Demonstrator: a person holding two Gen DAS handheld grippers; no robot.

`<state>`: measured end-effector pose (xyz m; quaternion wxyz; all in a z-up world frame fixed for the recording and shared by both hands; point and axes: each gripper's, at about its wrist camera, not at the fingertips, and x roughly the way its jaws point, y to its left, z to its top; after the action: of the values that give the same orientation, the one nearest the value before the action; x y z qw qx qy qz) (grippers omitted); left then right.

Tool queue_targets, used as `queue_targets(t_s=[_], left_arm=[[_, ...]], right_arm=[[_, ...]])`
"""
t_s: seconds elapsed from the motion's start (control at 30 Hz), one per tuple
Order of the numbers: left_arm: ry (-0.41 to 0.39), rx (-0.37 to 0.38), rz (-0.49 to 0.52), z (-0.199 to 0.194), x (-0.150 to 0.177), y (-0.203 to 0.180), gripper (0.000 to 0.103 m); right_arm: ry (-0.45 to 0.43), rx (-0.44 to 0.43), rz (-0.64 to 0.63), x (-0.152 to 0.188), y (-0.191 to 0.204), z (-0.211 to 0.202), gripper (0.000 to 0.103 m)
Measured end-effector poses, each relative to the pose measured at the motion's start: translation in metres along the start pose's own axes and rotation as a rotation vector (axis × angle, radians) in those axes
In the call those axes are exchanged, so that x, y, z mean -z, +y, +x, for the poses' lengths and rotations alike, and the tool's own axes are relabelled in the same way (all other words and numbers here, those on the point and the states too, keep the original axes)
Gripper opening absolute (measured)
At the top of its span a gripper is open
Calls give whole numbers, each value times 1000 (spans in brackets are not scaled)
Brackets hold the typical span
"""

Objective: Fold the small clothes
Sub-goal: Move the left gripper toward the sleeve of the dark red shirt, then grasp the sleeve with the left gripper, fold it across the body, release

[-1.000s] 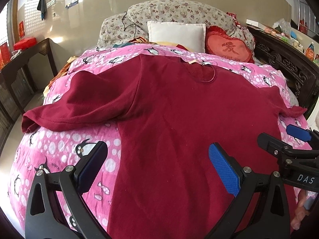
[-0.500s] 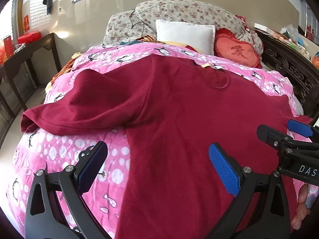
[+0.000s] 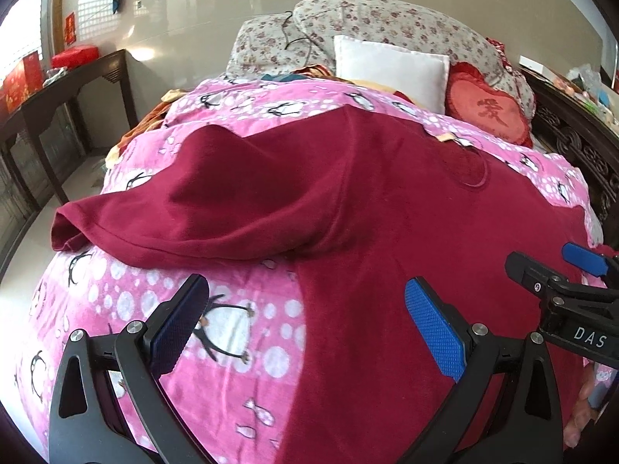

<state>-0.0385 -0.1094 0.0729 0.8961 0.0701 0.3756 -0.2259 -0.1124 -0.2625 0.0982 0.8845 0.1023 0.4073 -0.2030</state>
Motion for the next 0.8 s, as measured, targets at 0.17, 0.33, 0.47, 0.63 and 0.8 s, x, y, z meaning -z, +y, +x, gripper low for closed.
queue_targets(t_s=[0.17, 0.33, 0.47, 0.63, 0.8], left_arm=[[6, -12, -39, 0, -7, 25, 102], [21, -25, -125, 0, -14, 71, 102], [30, -85, -210, 4, -19, 118, 102], [39, -149, -333, 10, -23, 180, 102], [46, -69, -562, 23, -26, 239, 100]], right_arm=[[25, -34, -32, -6, 15, 14, 98], [32, -60, -78, -12, 34, 21, 98], [37, -77, -94, -16, 46, 29, 98], [60, -95, -115, -16, 60, 39, 98], [83, -119, -130, -12, 68, 46, 97]])
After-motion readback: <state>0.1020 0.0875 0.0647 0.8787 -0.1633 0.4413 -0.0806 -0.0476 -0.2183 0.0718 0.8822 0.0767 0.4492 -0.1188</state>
